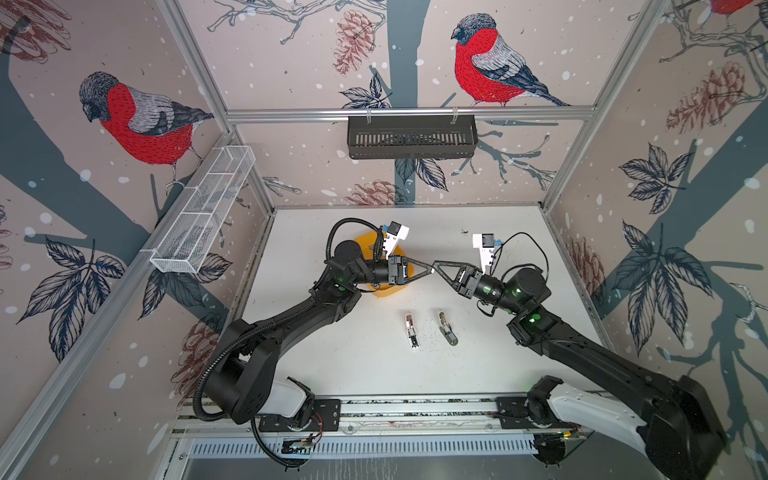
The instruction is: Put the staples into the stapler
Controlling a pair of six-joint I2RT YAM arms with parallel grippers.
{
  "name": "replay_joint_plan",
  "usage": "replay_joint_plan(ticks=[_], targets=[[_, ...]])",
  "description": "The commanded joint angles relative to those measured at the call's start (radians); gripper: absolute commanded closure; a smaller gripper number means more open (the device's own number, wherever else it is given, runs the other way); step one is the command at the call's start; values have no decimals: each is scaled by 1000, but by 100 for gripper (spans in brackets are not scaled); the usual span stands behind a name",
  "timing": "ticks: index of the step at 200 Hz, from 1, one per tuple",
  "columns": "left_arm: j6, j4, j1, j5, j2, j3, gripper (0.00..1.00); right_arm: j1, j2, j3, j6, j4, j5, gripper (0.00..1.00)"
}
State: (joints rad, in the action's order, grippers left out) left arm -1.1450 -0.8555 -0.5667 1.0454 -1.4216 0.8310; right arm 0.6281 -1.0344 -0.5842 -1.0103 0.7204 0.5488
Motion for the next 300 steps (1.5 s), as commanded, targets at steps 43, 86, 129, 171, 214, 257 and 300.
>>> replay_joint_plan(ticks=[43, 86, 129, 171, 214, 257, 300], targets=[[46, 2, -2, 3, 15, 1, 87, 0, 10, 4, 4, 44, -3, 84], [90, 67, 8, -11, 34, -16, 86, -2, 42, 9, 22, -6, -20, 84], [193, 230, 77, -46, 118, -85, 83, 31, 94, -9, 121, -223, -115, 84], [528, 793, 96, -194, 292, -48, 72, 165, 104, -58, 250, -489, -337, 84], [697, 1135, 109, -353, 509, -58, 51, 343, 34, -116, 300, -662, -619, 84], [762, 1213, 108, -367, 747, -150, 10, 486, -100, -183, 275, -788, -811, 85], [786, 1334, 108, -387, 823, -171, 1, 557, -214, -227, 246, -849, -891, 85]])
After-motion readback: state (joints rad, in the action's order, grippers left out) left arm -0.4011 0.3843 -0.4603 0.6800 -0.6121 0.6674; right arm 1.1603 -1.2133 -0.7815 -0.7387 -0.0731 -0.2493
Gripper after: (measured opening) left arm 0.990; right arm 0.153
